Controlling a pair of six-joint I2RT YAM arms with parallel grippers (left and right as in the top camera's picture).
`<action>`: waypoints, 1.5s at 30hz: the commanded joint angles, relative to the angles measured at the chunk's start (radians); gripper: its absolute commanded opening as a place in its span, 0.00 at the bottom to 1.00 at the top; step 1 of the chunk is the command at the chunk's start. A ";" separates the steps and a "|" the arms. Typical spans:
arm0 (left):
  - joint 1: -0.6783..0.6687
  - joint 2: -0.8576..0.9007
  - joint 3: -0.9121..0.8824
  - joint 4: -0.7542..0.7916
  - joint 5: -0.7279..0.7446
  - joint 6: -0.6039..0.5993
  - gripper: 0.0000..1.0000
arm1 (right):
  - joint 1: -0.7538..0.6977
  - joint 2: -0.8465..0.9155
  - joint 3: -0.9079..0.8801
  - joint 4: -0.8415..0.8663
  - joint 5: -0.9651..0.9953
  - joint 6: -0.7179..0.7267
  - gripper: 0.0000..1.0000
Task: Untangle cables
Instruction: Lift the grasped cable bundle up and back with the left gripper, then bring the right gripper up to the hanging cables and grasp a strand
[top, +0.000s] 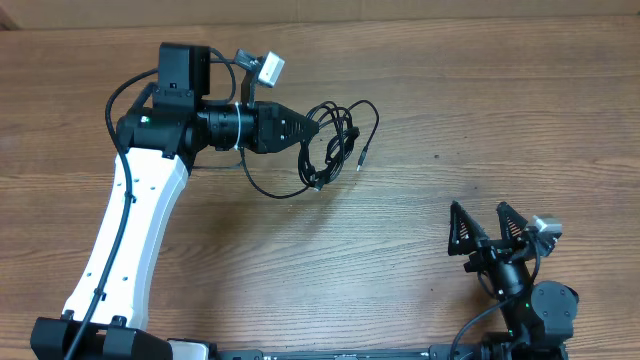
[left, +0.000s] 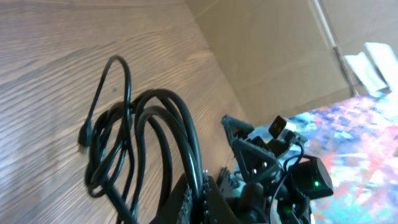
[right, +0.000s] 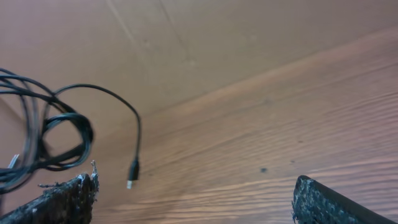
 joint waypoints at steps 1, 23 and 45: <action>0.002 -0.036 0.031 0.042 0.092 -0.085 0.04 | 0.005 0.043 0.087 -0.018 -0.065 0.050 1.00; 0.002 -0.036 0.031 0.366 0.142 -0.642 0.04 | 0.005 0.956 0.376 0.556 -0.825 0.593 1.00; -0.032 -0.036 0.031 0.588 0.133 -0.966 0.04 | 0.210 1.089 0.375 0.708 -0.568 1.064 0.98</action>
